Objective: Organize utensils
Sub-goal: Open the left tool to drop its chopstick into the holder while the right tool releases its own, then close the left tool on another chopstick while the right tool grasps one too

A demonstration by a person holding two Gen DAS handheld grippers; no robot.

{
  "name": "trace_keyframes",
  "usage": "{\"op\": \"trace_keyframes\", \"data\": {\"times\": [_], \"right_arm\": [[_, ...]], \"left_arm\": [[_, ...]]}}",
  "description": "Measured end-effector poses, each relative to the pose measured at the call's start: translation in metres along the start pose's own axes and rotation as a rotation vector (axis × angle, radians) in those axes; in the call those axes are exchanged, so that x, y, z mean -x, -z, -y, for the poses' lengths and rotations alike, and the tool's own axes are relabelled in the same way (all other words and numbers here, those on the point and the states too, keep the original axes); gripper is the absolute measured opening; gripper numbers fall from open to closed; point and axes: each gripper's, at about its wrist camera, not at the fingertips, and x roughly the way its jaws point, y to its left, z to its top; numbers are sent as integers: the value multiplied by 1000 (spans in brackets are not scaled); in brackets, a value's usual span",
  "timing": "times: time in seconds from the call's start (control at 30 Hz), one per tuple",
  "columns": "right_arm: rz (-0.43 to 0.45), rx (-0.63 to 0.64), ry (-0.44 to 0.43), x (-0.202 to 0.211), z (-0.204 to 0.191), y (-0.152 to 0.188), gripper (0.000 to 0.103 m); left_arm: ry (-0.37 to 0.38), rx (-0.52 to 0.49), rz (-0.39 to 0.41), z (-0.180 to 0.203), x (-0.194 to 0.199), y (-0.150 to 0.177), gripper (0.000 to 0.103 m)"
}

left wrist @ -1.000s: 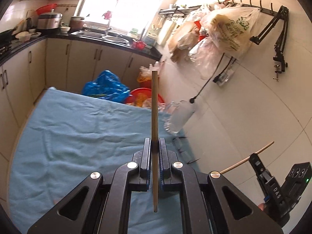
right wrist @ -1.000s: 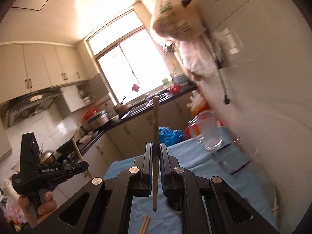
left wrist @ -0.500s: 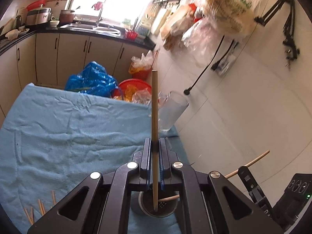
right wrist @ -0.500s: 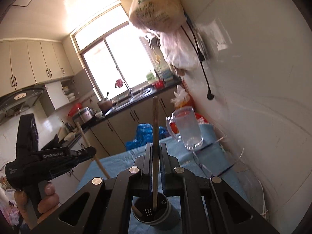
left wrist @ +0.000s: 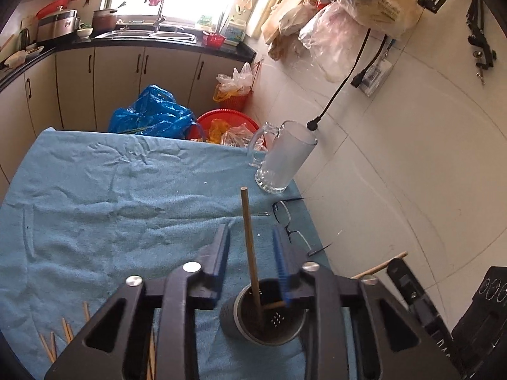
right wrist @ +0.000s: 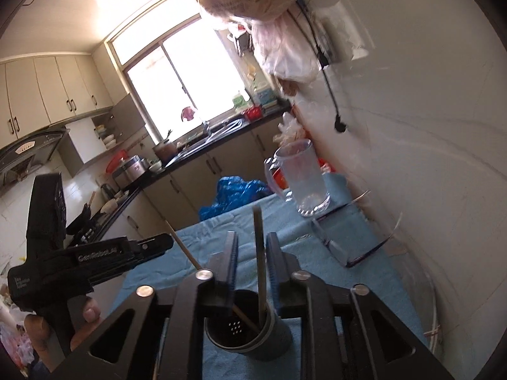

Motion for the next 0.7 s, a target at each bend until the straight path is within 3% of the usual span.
{"op": "trace_keyframes", "data": {"times": [0.17,0.33,0.57,0.7], "right_arm": [[63,-12,20,31,-1,-1,32],[82,-41,-7,63,-5,15,33],[26,34,-69,81,-39,54,33],[-70,97,-114,68,-63,84,33]], "left_arm": [[18,3,42,-9,36,6,32],[-16,-1,90,-29,77,24,37],[-73,18,109,-76,122,62,39],[-126,43,76,-110,132,95,40]]}}
